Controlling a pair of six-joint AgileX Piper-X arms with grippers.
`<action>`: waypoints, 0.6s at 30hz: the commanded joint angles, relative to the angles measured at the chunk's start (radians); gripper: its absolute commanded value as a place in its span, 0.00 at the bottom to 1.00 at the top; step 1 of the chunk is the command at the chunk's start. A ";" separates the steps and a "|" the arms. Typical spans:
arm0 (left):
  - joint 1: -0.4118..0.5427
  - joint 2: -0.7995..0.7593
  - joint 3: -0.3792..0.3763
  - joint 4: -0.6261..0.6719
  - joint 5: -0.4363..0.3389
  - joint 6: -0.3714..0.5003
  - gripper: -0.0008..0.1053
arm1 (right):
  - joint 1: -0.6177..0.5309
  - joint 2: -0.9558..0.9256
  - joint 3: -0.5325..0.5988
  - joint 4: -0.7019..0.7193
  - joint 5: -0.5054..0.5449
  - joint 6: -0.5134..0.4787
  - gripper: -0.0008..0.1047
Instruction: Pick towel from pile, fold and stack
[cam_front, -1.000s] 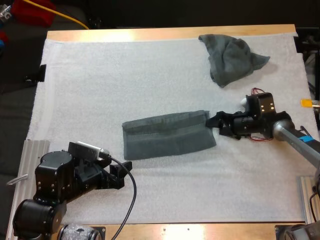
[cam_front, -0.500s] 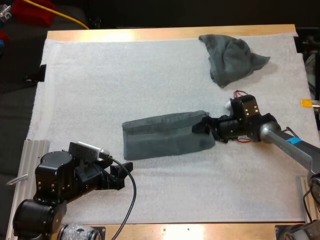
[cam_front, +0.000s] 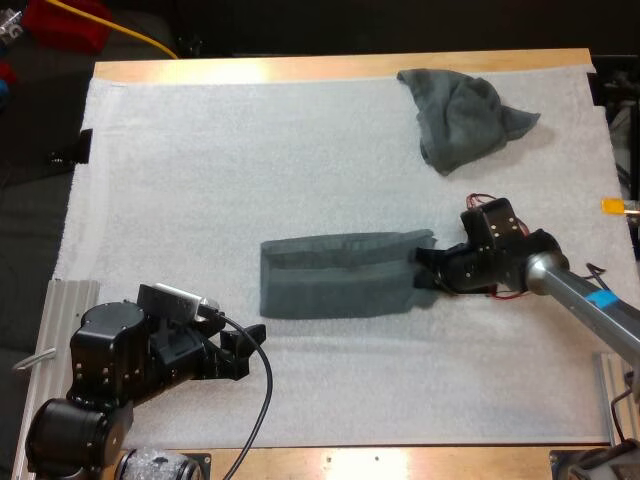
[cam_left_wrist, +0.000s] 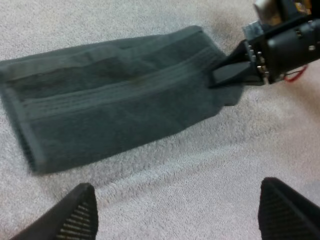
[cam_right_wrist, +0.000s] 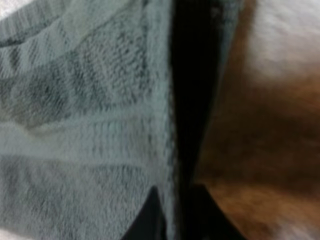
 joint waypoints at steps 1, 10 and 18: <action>0.000 -0.005 -0.005 -0.005 0.014 -0.008 0.62 | 0.001 -0.027 0.003 0.047 0.037 -0.017 0.02; 0.000 -0.005 -0.005 -0.005 0.014 -0.008 0.62 | 0.001 -0.175 0.003 0.286 0.303 -0.123 0.02; 0.000 -0.005 -0.005 -0.005 0.014 -0.008 0.62 | 0.001 -0.304 0.003 0.411 0.561 -0.201 0.02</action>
